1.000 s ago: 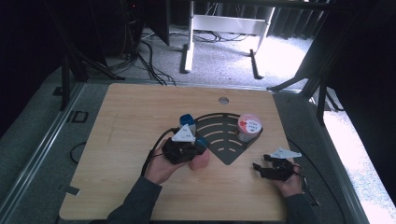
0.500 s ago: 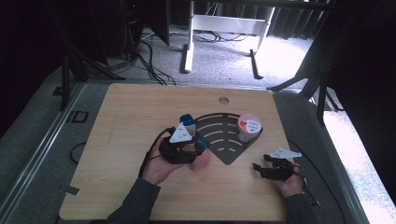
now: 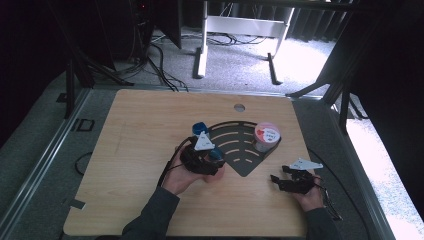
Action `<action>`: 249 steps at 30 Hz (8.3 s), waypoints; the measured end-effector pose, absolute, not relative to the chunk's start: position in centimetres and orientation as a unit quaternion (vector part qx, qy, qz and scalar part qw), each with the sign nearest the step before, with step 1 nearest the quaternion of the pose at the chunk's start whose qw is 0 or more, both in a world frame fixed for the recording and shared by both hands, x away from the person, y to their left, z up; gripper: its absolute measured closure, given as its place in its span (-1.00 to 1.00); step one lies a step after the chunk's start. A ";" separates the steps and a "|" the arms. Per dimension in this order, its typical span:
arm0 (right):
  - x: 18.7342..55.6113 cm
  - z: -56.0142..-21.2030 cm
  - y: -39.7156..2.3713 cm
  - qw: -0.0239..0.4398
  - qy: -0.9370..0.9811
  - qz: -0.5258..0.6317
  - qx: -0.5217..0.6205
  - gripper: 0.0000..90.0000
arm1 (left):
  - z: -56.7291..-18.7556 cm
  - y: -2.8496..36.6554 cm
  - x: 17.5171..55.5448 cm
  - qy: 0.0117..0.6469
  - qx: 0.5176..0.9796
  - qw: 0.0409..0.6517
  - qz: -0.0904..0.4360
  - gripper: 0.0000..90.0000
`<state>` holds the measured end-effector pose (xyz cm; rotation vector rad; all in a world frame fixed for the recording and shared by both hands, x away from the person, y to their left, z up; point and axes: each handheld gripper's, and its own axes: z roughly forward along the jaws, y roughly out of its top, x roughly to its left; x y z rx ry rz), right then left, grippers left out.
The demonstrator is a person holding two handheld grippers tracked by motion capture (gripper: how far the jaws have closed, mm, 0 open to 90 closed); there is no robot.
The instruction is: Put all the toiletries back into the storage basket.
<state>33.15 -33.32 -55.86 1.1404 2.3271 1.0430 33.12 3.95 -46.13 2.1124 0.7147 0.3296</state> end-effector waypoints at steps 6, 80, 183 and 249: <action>33.2 -55.9 -33.3 0.173 0.820 0.368 0.402 -0.29 | -46.4 3.7 33.5 0.287 0.847 0.427 0.133 -0.15; 33.2 -55.9 -33.4 0.170 0.822 0.369 0.398 -0.30 | -42.7 -0.3 36.1 0.260 0.843 0.456 0.117 0.17; 33.2 -55.9 -33.3 0.170 0.824 0.368 0.396 -0.31 | -46.0 -8.2 47.4 0.377 0.807 0.407 0.202 0.18; 33.2 -55.9 -33.4 0.167 0.824 0.370 0.395 -0.31 | -45.4 -7.0 45.7 0.393 0.814 0.387 0.180 -0.14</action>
